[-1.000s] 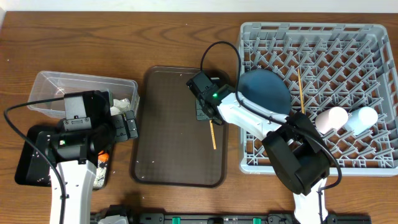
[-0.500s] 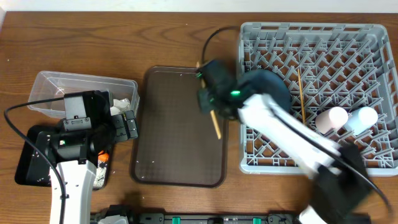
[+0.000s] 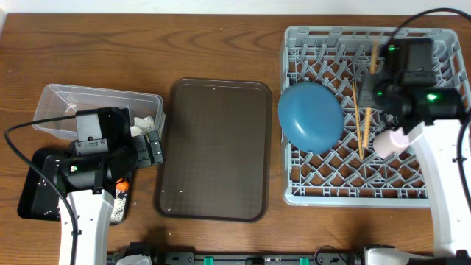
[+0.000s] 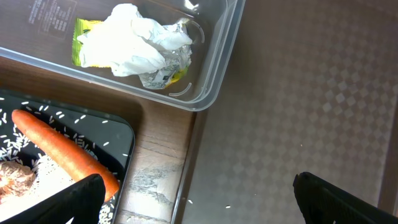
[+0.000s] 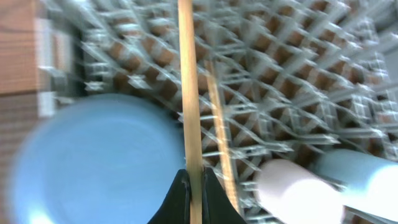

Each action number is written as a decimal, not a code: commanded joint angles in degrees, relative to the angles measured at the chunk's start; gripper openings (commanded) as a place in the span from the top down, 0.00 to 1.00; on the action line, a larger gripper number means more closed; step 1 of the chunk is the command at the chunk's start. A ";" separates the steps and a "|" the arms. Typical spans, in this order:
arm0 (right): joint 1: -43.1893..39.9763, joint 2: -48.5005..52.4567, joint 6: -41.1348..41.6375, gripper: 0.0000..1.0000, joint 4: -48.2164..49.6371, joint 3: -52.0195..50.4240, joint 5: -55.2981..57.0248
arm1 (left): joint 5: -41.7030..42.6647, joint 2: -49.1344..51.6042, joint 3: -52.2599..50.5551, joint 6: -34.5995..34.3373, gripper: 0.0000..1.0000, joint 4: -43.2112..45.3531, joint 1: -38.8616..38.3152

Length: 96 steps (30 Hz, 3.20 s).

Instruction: Sort waste into correct bins and load items into the dishwasher rack

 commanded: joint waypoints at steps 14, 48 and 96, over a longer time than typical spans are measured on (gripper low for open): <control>-2.47 13.77 -5.44 0.64 3.43 0.26 0.83 | -0.68 -0.50 1.14 0.57 0.02 -0.15 -0.22; 0.90 -21.99 -13.97 0.01 -3.02 1.05 -31.69 | -0.70 -0.50 1.14 0.57 0.02 -0.13 -0.22; 1.40 -83.34 -16.11 0.01 49.90 -80.37 -14.19 | -0.68 -0.50 1.14 0.57 0.02 -0.13 -0.22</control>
